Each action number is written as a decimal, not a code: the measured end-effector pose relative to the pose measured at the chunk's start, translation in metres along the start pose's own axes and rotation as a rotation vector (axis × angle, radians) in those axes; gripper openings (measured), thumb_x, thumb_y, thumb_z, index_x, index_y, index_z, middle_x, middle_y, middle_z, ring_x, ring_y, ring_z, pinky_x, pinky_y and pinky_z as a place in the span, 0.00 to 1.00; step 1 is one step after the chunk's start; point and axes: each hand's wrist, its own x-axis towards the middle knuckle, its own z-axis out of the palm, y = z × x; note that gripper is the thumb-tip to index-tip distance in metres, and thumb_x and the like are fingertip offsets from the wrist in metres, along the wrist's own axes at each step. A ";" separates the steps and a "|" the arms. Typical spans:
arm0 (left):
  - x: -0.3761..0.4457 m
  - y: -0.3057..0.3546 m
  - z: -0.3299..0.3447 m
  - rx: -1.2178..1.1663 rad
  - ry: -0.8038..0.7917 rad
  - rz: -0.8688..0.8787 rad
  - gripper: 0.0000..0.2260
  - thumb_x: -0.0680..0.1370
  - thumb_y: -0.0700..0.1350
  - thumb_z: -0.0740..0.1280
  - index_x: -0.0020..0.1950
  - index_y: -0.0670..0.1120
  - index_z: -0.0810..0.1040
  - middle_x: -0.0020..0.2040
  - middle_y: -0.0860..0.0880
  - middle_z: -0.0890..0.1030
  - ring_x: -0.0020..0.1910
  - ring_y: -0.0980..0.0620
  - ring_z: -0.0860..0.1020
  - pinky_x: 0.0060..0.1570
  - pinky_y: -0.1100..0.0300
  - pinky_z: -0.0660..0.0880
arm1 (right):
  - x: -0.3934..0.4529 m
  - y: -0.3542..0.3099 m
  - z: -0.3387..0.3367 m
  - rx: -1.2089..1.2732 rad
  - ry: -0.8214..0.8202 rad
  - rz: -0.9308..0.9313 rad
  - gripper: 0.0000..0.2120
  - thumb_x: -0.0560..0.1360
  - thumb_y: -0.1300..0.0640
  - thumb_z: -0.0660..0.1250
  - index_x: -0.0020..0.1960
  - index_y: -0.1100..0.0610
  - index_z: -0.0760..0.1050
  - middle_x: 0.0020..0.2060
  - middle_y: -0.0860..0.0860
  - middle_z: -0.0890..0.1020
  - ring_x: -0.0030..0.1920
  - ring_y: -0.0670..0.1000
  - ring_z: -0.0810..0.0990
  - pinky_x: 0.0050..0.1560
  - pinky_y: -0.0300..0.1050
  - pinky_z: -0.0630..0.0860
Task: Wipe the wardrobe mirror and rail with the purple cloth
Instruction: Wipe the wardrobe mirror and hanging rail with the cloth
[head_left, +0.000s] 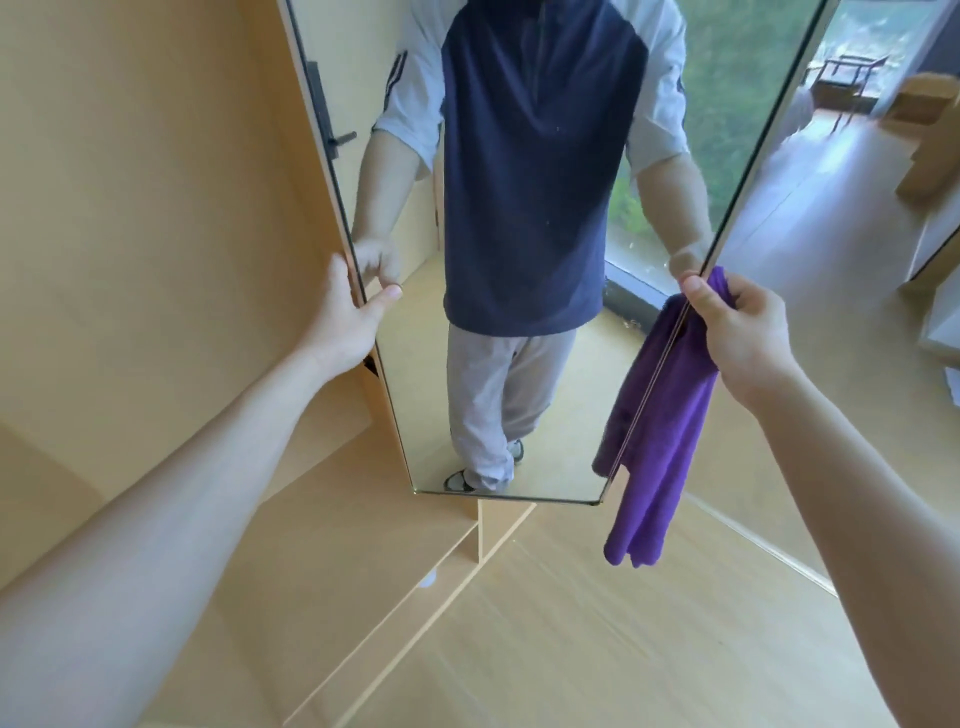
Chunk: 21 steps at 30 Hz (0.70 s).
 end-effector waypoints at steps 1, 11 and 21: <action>-0.004 0.000 0.000 -0.008 -0.004 0.033 0.15 0.82 0.41 0.66 0.65 0.36 0.68 0.64 0.42 0.76 0.63 0.44 0.75 0.70 0.42 0.68 | 0.004 0.002 0.001 0.013 -0.006 0.004 0.22 0.77 0.46 0.71 0.45 0.68 0.76 0.38 0.53 0.69 0.39 0.50 0.67 0.42 0.47 0.65; -0.053 -0.013 0.030 -0.101 0.193 0.094 0.07 0.84 0.45 0.65 0.55 0.41 0.74 0.47 0.53 0.77 0.47 0.60 0.76 0.53 0.67 0.72 | 0.052 0.026 0.023 0.190 -0.110 0.018 0.19 0.72 0.40 0.70 0.46 0.56 0.83 0.46 0.56 0.81 0.47 0.52 0.78 0.54 0.55 0.77; -0.081 0.002 0.048 -0.108 0.333 0.023 0.13 0.82 0.49 0.63 0.54 0.39 0.74 0.46 0.53 0.76 0.46 0.62 0.76 0.51 0.69 0.70 | 0.097 0.045 0.042 0.282 -0.334 0.005 0.30 0.66 0.28 0.73 0.49 0.55 0.84 0.49 0.58 0.83 0.49 0.54 0.79 0.61 0.66 0.76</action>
